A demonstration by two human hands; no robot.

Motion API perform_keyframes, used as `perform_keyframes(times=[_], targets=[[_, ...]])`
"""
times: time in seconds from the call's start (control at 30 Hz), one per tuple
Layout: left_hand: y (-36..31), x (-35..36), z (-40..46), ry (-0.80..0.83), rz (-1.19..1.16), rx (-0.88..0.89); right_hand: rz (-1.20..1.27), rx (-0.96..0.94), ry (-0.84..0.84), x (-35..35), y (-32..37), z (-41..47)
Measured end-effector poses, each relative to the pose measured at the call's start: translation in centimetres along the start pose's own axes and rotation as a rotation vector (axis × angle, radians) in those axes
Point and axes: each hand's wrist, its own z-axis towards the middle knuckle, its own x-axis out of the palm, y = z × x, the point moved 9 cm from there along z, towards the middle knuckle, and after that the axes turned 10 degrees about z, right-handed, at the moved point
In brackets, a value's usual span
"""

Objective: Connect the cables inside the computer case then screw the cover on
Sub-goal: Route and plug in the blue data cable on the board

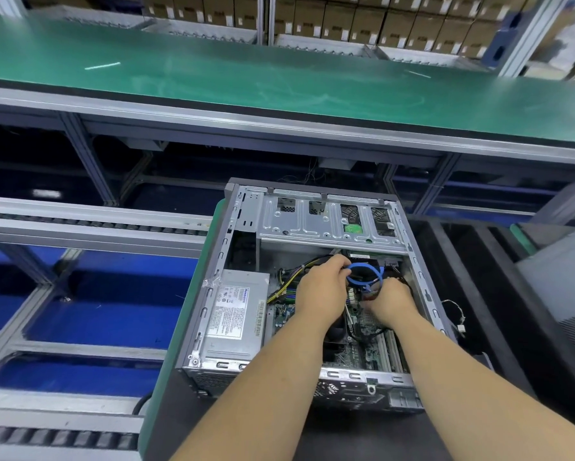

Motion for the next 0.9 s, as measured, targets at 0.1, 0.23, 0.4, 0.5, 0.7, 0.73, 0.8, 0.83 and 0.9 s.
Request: perform_keyframes(times=[0.1, 0.23, 0.4, 0.5, 0.7, 0.73, 0.8, 0.83, 0.9], targets=[[0.0, -0.1, 0.0, -0.01, -0.004, 0.003, 0.059, -0.039, -0.049, -0.4, 0.4, 0.1], [0.0, -0.1, 0.2, -0.017, -0.005, -0.004, 0.036, -0.043, -0.087, -0.6, 0.4, 0.2], [0.0, -0.4, 0.2, -0.033, -0.003, -0.009, -0.099, -0.046, -0.145, -1.0, 0.7, 0.1], [-0.1, -0.5, 0.1, -0.033, -0.013, -0.013, -0.192, -0.071, -0.147, -1.0, 1.2, -0.2], [-0.1, -0.6, 0.1, -0.027, -0.01, -0.016, -0.085, -0.092, -0.091, -0.7, 1.6, -0.4], [-0.2, -0.6, 0.1, -0.023, -0.007, -0.014, -0.1, -0.088, -0.08, -0.6, 1.6, -0.4], [-0.1, -0.5, 0.1, -0.015, -0.004, -0.01, -0.092, -0.078, -0.08, -0.7, 1.4, -0.3], [-0.1, -0.5, 0.1, -0.013, -0.001, -0.011, -0.074, -0.073, -0.072, -0.6, 1.3, -0.3], [0.0, -0.5, 0.1, -0.009, 0.006, -0.014, -0.026, -0.067, -0.05, -0.4, 1.2, -0.2]])
